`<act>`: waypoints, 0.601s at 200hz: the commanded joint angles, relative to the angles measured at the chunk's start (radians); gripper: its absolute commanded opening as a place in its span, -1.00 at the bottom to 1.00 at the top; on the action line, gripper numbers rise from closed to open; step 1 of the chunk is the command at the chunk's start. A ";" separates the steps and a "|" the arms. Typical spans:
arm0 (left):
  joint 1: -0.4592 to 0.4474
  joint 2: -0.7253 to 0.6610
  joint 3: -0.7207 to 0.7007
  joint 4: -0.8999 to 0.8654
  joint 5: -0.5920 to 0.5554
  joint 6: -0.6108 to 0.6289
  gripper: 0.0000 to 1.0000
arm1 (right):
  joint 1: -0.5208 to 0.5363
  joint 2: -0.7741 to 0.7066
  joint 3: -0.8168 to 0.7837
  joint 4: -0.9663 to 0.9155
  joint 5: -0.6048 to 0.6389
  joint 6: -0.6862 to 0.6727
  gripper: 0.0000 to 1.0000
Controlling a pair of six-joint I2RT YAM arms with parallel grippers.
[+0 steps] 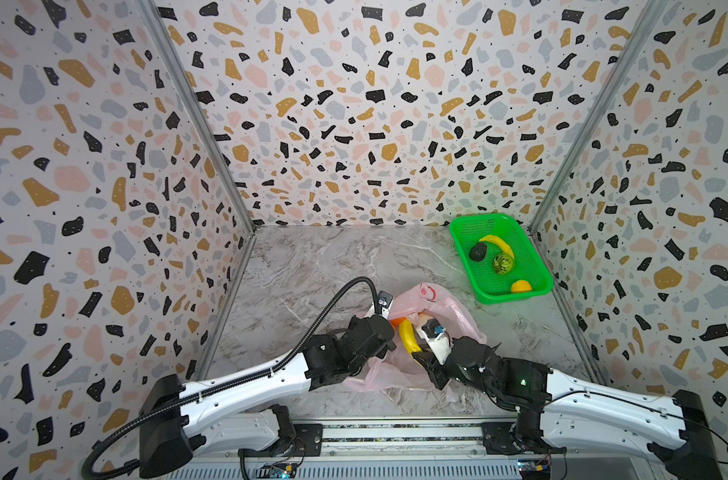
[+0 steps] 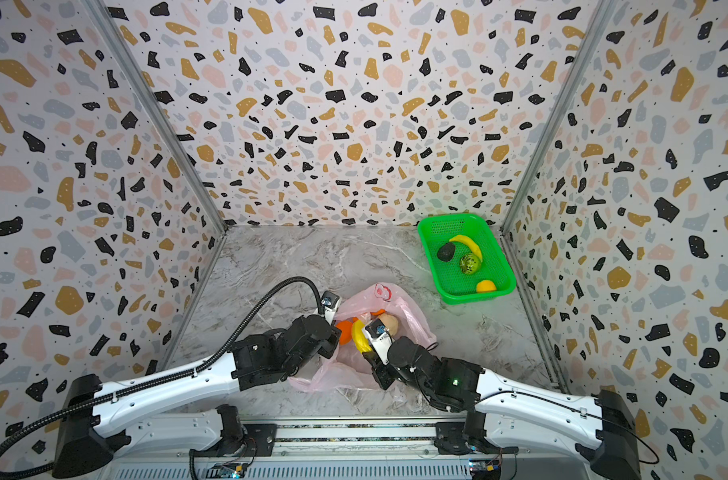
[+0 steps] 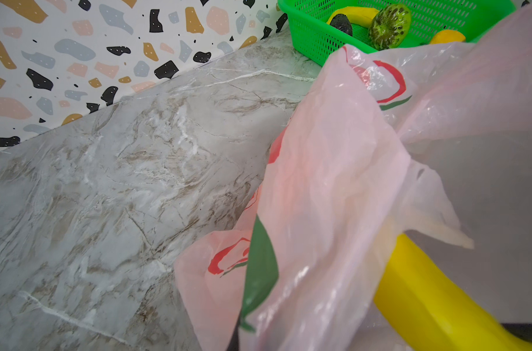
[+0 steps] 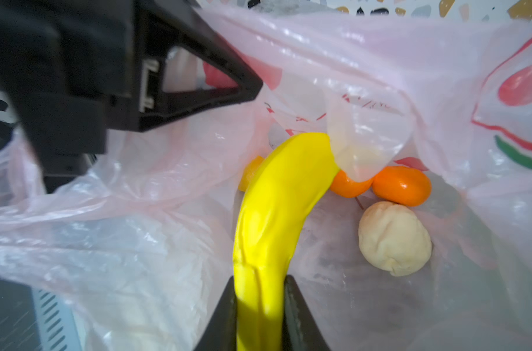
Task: Untie the knot of the plastic bag and take out the fruit
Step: Pick up the fruit from the plastic bag.
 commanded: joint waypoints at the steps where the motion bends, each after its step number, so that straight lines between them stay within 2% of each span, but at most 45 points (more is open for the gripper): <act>1: -0.005 0.001 0.044 -0.016 -0.026 -0.001 -1.00 | 0.018 -0.073 0.021 -0.006 0.037 -0.036 -0.67; 52: -0.005 0.005 0.050 -0.014 -0.038 0.002 -1.00 | 0.020 -0.112 0.179 -0.071 -0.010 -0.096 -0.67; 100: -0.005 0.010 0.055 -0.010 -0.045 0.014 -1.00 | 0.010 -0.139 0.327 -0.132 0.098 -0.105 -0.63; 120: -0.006 0.010 0.055 -0.010 -0.046 0.020 -1.00 | -0.048 -0.119 0.373 -0.145 0.142 -0.125 -0.60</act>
